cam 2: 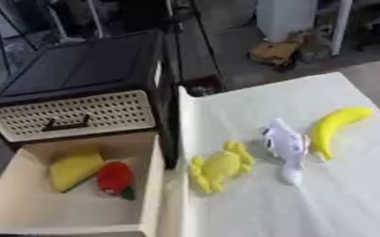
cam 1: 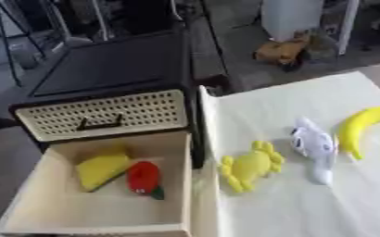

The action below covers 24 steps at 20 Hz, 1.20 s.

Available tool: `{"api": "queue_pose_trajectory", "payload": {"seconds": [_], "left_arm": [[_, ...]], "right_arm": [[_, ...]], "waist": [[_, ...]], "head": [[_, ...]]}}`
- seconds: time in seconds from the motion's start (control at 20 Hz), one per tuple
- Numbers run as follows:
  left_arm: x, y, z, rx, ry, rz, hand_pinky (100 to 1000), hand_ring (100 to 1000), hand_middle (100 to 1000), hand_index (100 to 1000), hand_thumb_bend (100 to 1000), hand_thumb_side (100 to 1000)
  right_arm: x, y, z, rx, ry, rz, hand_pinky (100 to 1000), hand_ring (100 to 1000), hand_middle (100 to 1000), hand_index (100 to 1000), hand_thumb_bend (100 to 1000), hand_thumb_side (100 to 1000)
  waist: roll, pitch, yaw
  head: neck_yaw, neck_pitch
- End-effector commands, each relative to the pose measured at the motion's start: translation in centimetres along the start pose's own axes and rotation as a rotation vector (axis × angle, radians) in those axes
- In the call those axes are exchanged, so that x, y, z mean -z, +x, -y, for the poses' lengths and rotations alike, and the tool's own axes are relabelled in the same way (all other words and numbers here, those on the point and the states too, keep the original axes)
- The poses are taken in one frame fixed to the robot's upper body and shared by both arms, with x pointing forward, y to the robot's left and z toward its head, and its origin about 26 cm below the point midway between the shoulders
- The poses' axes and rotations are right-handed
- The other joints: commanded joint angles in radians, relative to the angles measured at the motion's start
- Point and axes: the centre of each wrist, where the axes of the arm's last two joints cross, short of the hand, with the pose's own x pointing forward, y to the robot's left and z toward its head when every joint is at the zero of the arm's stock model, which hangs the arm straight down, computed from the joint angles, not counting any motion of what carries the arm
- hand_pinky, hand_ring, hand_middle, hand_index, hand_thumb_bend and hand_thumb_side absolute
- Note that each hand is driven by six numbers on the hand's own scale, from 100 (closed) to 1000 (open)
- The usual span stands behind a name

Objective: Pick up objects from table and place into drawer.

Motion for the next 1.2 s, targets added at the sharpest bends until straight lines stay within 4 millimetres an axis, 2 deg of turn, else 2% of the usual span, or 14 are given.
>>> {"api": "queue_pose_trajectory", "payload": {"seconds": [0.05, 0.45, 0.85, 1.2], "left_arm": [[-0.5, -0.5, 0.0, -0.026, -0.063, -0.017, 100, 100, 106, 1000, 100, 487], [-1.4, 0.2, -1.4, -0.032, -0.047, 0.018, 100, 100, 108, 1000, 100, 468], [-2.1, 0.8, -2.0, 0.067, -0.001, 0.029, 100, 100, 117, 1000, 100, 441], [-1.8, 0.3, -1.3, 0.109, -0.017, 0.011, 100, 100, 115, 1000, 100, 449]], "right_arm": [[0.6, 0.5, 0.1, -0.013, 0.017, 0.017, 756, 876, 774, 914, 100, 1000], [0.5, 0.4, 0.1, -0.014, 0.016, 0.008, 755, 875, 773, 914, 100, 1000], [0.4, 0.5, 0.1, -0.016, 0.014, 0.0, 755, 876, 772, 912, 100, 1000], [0.3, 0.5, 0.2, -0.017, 0.012, -0.006, 755, 876, 772, 912, 100, 1000]], "waist": [[-0.007, -0.018, 0.002], [-0.003, -0.023, 0.003], [0.0, -0.029, 0.006], [0.001, -0.032, 0.007]], "head": [[0.003, 0.006], [0.005, 0.004], [0.004, 0.01], [0.006, 0.009]]}}
